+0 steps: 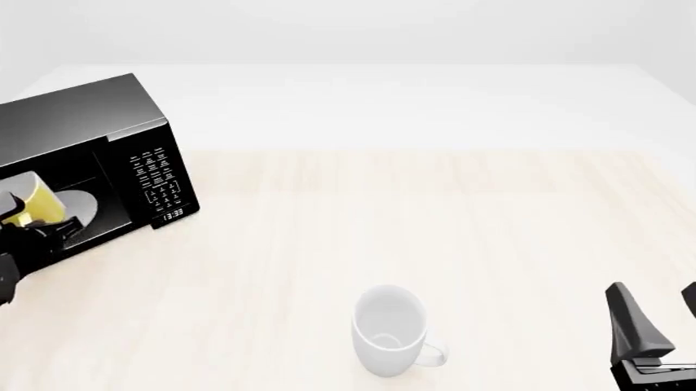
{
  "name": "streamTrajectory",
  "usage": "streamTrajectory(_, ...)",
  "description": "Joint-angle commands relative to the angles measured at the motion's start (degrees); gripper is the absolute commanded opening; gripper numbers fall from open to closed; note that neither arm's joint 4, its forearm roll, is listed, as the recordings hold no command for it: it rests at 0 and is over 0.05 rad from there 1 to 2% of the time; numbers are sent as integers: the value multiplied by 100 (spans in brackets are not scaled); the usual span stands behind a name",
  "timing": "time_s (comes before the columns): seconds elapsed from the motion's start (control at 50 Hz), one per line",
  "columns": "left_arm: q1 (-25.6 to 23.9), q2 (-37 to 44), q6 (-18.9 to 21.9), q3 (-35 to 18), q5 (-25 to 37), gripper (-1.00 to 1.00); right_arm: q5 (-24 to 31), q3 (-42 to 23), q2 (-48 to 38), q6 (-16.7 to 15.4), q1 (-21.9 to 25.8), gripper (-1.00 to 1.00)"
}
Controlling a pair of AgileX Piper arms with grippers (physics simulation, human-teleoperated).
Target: Put the yellow and white mug in the microwave and close it.
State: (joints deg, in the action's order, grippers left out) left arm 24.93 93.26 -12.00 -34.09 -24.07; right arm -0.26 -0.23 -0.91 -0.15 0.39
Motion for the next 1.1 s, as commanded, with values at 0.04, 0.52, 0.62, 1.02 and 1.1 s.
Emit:
streamTrajectory(0.04, 62, 99, -50, -403, 180, -100, -1, 0, -2, -1, 1, 100)
streamTrajectory(0.52, 242, 592, -50, -1131, 376, -100, -4, 0, -7, -1, 5, 100)
streamTrajectory(0.62, 337, 682, -32, -1205, 366, -100, -4, 0, -9, -2, 6, 100)
streamTrajectory(1.02, 365, 1274, 16, -1435, 281, -100, -4, 0, -9, -3, 7, 100)
streamTrajectory(1.1, 382, 1368, 22, -1457, 271, -100, -4, 0, -7, -4, 7, 100)
